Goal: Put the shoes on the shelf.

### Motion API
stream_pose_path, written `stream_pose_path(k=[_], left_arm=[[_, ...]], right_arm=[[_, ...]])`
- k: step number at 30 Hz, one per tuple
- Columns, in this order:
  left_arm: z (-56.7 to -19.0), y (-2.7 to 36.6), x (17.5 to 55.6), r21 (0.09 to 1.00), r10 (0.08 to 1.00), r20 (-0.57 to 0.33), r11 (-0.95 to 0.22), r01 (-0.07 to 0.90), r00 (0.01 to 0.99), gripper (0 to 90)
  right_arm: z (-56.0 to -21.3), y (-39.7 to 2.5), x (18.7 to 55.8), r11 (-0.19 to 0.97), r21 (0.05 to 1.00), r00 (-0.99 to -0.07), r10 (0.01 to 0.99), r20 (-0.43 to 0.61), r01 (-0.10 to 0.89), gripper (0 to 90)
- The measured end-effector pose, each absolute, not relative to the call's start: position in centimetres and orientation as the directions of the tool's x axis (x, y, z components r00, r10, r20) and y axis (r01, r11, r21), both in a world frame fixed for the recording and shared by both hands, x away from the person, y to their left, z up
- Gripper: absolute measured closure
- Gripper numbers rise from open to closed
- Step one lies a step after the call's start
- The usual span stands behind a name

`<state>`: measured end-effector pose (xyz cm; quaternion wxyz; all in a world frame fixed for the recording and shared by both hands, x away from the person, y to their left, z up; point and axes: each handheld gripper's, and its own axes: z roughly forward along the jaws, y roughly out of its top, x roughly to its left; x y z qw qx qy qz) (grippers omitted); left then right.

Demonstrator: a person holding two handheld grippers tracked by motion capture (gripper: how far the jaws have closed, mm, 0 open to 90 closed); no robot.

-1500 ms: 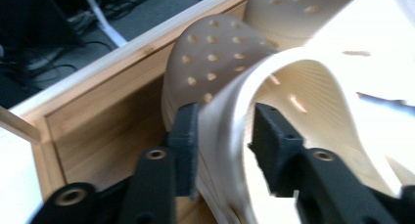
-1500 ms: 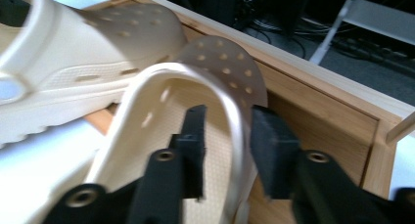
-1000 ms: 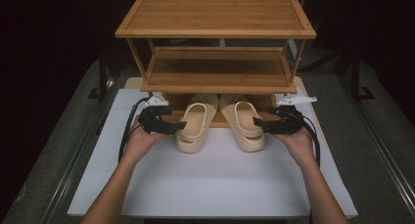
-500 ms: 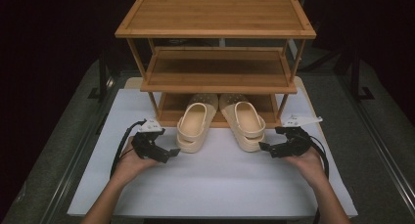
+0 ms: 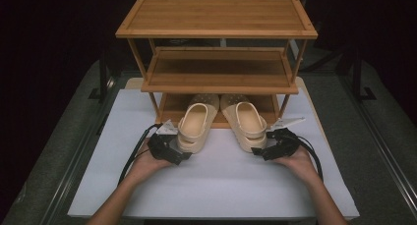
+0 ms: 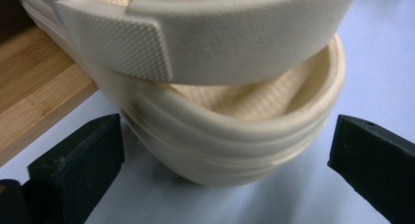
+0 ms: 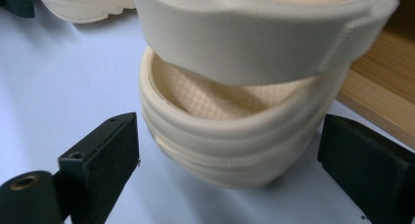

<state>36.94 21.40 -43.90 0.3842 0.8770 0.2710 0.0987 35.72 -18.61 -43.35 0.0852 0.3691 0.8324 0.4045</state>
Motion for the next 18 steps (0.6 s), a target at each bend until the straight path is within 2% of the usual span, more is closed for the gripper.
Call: stream_pose_path(k=[4,18], left_arm=[[-43.9,21.6,37.2,0.736,0.555,-0.034,-0.549,0.397,0.831,4.0],[-43.4,19.6,38.4,0.721,0.557,-0.037,-0.560,0.408,0.829,3.3]], right_arm=[[-43.5,-18.3,36.0,0.402,0.736,-0.715,0.681,0.157,0.545,8.0],[-43.4,-16.9,36.9,0.426,0.739,-0.733,0.667,0.134,0.522,7.6]])
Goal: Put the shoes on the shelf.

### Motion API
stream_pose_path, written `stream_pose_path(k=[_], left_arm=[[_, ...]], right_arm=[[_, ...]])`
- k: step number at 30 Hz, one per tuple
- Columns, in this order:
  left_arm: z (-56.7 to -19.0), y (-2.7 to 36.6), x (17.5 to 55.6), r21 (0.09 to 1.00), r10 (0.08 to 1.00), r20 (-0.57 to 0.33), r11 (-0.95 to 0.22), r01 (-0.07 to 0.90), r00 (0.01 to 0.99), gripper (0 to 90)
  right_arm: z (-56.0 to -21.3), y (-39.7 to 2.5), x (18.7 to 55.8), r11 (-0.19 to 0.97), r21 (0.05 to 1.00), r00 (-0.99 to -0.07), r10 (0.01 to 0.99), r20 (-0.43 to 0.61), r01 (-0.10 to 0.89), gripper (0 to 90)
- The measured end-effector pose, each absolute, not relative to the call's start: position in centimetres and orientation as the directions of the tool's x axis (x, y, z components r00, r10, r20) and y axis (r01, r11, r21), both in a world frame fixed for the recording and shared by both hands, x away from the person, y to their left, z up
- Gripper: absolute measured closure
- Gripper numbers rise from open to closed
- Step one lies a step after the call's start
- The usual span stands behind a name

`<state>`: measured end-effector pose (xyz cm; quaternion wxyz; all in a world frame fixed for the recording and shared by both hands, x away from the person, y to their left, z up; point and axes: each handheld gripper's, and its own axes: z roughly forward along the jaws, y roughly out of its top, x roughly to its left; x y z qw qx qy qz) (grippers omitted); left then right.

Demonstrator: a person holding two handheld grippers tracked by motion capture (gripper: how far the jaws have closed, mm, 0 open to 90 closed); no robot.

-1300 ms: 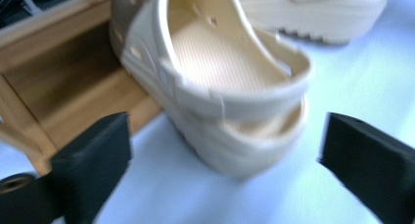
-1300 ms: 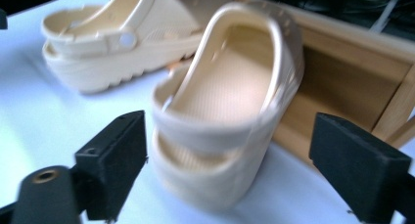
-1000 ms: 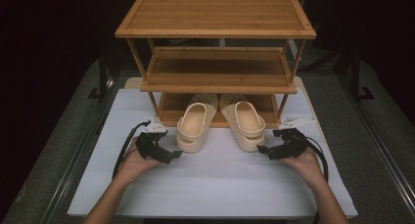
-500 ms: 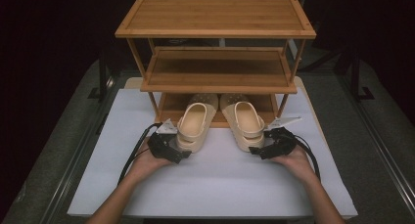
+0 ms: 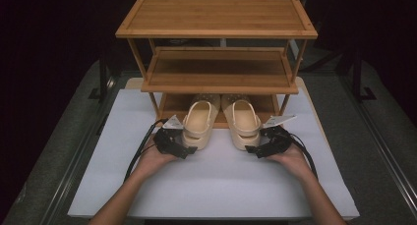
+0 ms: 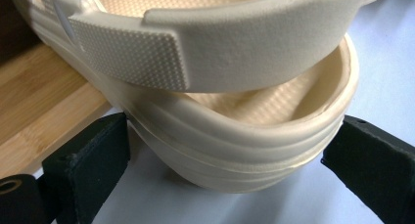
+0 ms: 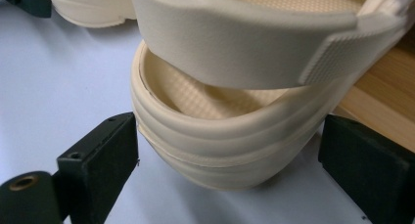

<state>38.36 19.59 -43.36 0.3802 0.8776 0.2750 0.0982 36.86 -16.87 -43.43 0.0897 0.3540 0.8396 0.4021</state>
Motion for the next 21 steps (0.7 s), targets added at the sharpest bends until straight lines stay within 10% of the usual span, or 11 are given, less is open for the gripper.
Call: stream_pose_path(k=[21], left_arm=[[-43.5,16.0,41.2,0.742,0.583,-0.052,-0.521,0.422,0.811,3.3]], right_arm=[[-43.6,-13.1,40.6,0.442,0.744,-0.727,0.682,0.084,0.501,7.9]])
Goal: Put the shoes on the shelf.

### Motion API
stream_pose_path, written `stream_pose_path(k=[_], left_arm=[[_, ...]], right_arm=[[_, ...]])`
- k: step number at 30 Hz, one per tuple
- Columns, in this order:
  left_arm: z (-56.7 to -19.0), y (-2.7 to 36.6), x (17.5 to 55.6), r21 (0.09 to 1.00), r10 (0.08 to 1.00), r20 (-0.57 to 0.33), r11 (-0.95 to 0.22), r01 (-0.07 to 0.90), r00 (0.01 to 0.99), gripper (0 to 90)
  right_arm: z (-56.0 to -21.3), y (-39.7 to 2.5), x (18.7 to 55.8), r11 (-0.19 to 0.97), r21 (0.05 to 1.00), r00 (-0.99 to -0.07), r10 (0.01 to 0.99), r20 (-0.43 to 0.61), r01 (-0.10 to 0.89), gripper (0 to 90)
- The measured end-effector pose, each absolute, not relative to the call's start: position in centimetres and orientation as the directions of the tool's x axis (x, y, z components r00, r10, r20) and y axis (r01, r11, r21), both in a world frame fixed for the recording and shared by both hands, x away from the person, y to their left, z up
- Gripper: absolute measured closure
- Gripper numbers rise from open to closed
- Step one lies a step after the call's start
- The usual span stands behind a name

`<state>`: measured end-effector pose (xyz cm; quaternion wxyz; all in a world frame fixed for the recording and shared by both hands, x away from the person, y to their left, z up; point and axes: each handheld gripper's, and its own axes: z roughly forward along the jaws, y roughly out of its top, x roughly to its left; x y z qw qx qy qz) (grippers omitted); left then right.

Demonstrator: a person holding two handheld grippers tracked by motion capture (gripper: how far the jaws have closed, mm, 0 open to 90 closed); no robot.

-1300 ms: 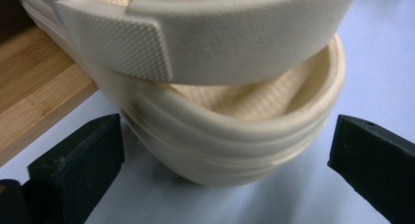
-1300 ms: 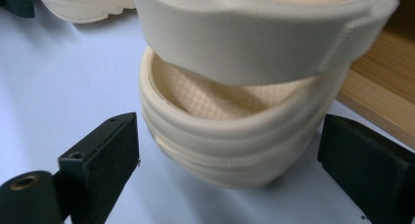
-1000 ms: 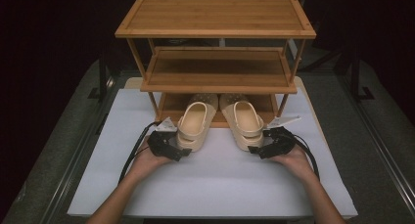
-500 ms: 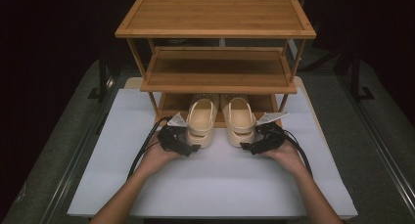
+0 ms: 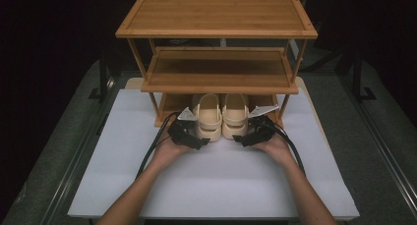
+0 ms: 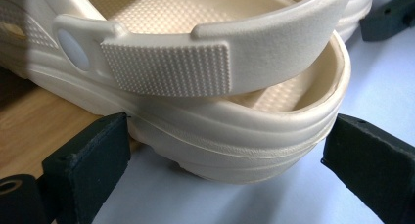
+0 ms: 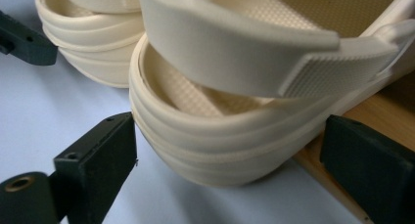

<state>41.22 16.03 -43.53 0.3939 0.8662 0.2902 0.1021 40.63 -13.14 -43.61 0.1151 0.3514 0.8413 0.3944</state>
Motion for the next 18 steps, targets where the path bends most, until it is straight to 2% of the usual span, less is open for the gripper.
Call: stream_pose_path(k=[18], left_arm=[[-43.4,15.8,44.8,0.732,0.600,-0.030,-0.531,0.426,0.799,3.2]], right_arm=[[-43.6,-12.5,43.2,0.434,0.742,-0.702,0.709,0.068,0.510,8.0]])
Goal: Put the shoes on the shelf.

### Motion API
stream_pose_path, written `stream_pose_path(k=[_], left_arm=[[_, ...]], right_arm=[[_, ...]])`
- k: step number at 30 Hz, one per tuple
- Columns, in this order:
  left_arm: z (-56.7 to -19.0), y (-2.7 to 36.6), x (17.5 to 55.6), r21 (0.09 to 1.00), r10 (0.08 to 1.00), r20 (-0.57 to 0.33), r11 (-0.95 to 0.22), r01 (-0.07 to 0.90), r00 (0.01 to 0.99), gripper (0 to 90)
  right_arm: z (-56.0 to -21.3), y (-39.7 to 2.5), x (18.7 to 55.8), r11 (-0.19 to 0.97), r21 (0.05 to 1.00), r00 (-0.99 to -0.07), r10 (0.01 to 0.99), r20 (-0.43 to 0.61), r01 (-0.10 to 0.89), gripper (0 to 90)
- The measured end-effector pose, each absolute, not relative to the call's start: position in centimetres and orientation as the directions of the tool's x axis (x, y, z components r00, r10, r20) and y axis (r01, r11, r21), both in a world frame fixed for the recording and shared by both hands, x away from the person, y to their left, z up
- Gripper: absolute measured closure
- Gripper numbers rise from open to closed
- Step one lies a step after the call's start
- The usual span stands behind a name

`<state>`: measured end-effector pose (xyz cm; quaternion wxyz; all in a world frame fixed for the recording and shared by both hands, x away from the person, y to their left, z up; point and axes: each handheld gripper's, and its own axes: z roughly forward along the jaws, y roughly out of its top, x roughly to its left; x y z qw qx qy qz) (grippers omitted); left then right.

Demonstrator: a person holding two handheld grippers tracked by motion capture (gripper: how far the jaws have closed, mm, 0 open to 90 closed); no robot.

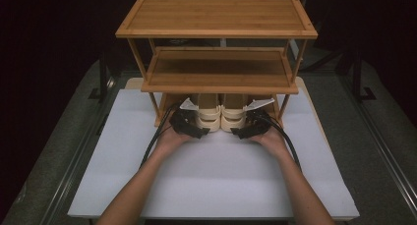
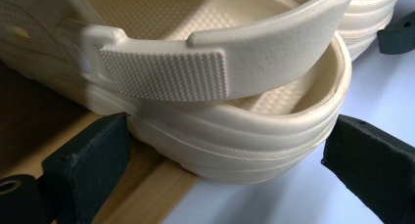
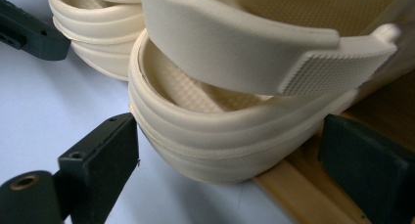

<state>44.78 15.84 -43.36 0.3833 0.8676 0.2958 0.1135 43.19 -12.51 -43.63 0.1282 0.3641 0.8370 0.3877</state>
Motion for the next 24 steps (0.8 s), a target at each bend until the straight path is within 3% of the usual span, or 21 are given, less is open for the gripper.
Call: stream_pose_path(k=[13,24], left_arm=[[-42.8,16.3,44.8,0.736,0.596,-0.058,-0.516,0.438,0.801,4.3],[-41.2,18.0,43.0,0.733,0.582,-0.027,-0.541,0.412,0.813,4.2]], right_arm=[[-43.6,-12.8,43.1,0.412,0.752,-0.695,0.714,0.084,0.515,9.2],[-41.8,-14.8,40.9,0.408,0.770,-0.702,0.708,0.073,0.491,7.7]])
